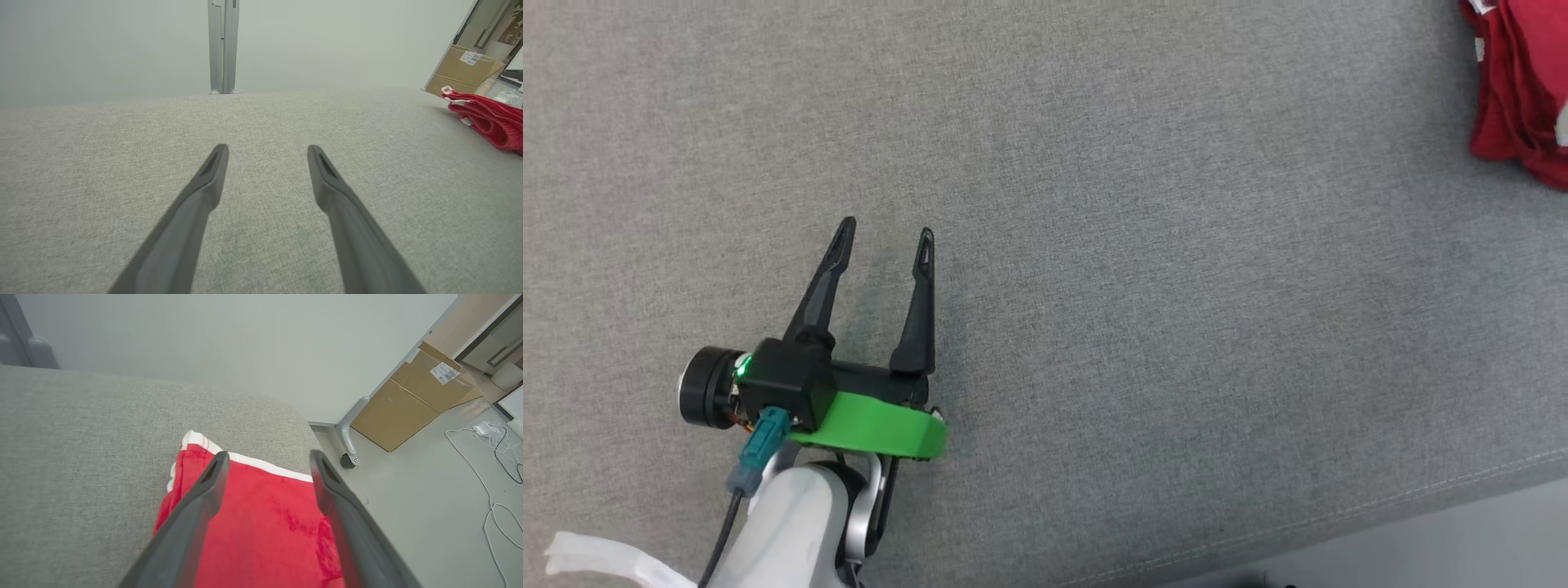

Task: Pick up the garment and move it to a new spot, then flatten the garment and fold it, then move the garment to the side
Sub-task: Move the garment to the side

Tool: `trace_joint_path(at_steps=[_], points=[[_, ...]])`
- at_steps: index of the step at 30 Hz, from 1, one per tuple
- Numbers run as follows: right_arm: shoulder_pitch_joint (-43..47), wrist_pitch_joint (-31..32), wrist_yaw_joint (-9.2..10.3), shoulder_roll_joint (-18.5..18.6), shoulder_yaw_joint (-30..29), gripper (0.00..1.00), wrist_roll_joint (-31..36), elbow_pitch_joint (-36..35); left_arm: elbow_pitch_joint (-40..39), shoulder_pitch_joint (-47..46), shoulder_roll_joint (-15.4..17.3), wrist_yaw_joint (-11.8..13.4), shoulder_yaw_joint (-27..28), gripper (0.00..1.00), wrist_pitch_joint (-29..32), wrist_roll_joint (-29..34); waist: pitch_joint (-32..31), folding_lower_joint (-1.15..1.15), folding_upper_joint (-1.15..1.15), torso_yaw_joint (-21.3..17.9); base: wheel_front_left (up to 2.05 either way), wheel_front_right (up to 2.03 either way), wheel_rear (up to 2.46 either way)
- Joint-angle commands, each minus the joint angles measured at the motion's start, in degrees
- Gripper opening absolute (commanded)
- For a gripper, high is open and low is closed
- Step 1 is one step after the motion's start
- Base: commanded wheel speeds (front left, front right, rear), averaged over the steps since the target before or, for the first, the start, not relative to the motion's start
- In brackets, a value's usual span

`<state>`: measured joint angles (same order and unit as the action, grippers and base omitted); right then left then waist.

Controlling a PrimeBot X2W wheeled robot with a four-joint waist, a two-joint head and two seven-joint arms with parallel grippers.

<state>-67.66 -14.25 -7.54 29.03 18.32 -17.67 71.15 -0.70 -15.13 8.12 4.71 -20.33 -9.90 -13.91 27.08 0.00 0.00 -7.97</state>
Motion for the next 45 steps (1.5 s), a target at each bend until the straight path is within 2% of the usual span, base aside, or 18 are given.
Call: trace_joint_path(at_steps=[1, 8, 17, 24, 28, 32, 38, 45], points=[[0.2, -0.6, 0.11, -1.0, 0.5, 1.00, 0.2, -0.9, 0.9, -1.2, 0.3, 0.2, 0.6, 1.00, -0.5, -0.4, -2.2, 0.00, 0.00, -0.2, 0.00, 0.00, 0.00], [4.9, -0.9, 0.11, -5.9, 3.4, 1.00, -2.0, -7.0, 8.5, -2.4, -0.6, 0.4, 3.2, 1.00, -3.0, -3.0, -9.3, 0.00, 0.00, 1.3, 0.00, 0.00, 0.00], [19.4, -0.9, 0.11, -10.1, 3.8, 1.00, -4.4, -20.8, 18.5, 1.2, -2.1, 1.3, 6.8, 1.00, -5.1, -5.5, -19.8, 0.00, 0.00, 5.1, 0.00, 0.00, 0.00], [35.0, -1.0, 0.11, -12.9, -2.5, 1.00, -1.7, -32.1, 20.0, 6.2, -3.4, 1.1, 8.3, 1.00, -5.3, -5.9, -25.1, 0.00, 0.00, 8.4, 0.00, 0.00, 0.00], [43.5, -1.0, 0.11, -15.9, -7.9, 1.00, 0.6, -38.3, 19.5, 9.7, -4.2, 1.3, 9.3, 1.00, -5.3, -6.0, -27.1, 0.00, 0.00, 9.6, 0.00, 0.00, 0.00], [51.5, -1.0, 0.10, -20.4, -12.8, 1.00, 4.4, -45.1, 18.5, 12.7, -4.6, 1.4, 10.3, 1.00, -5.3, -5.5, -27.9, 0.00, 0.00, 10.2, 0.00, 0.00, 0.00], [59.9, 0.1, 0.10, -24.8, -16.4, 1.00, 7.5, -53.4, 17.9, 14.5, -4.8, 0.9, 10.2, 1.00, -5.3, -4.7, -28.7, 0.00, 0.00, 11.0, 0.00, 0.00, 0.00], [66.1, 2.4, 0.10, -26.0, -17.4, 1.00, 9.0, -60.3, 17.7, 14.8, -5.1, 0.6, 9.5, 1.00, -5.3, -4.6, -29.1, 0.00, 0.00, 11.2, 0.00, 0.00, 0.00]])
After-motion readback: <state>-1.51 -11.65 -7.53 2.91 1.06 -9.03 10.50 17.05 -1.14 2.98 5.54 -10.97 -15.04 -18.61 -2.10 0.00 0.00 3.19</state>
